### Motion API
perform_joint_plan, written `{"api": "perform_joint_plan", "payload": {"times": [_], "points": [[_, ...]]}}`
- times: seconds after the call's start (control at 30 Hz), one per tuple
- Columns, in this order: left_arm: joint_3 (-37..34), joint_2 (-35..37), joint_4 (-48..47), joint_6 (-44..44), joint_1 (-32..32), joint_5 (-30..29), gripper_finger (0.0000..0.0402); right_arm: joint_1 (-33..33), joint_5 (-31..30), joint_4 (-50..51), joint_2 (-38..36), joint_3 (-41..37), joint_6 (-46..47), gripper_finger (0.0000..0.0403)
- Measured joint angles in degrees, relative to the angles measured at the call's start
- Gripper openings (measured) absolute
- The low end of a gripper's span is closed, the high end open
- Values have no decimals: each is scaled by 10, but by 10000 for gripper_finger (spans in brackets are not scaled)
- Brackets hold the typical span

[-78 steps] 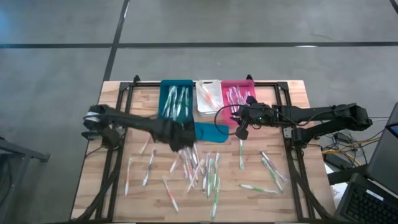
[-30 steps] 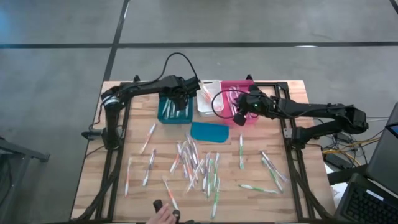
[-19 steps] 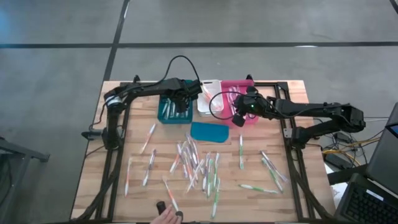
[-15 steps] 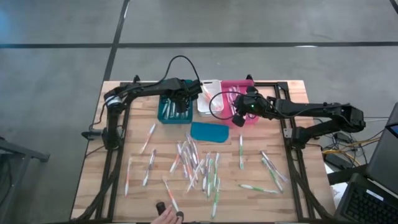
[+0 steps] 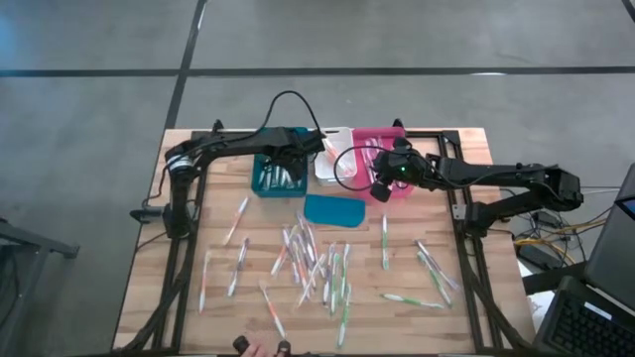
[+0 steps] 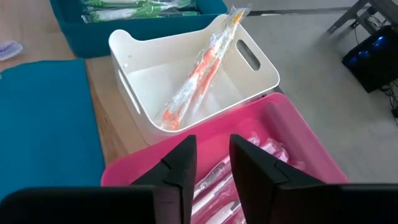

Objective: Pick & Place Toothbrushes
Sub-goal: Put the purple toothbrush into the pink bin

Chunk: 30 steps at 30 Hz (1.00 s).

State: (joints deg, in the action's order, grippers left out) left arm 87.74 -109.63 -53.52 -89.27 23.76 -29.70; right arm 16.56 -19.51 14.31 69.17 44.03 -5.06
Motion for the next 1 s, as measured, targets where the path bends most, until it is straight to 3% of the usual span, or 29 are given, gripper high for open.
{"api": "perform_joint_plan", "payload": {"times": [0.3,0.5,0.57,0.83,1.0], "points": [[1,28,-12,263,-4,-12,81,0,0,0,0,0,-1,110],[1,31,-23,422,-9,-113,82,0,0,-1,-1,5,0,120],[1,31,-36,468,-11,-124,83,0,0,0,-1,5,3,124],[1,69,-42,609,-14,93,69,0,0,0,-1,5,4,140],[1,110,-6,696,-22,133,56,-1,0,-1,-1,5,5,150]]}}
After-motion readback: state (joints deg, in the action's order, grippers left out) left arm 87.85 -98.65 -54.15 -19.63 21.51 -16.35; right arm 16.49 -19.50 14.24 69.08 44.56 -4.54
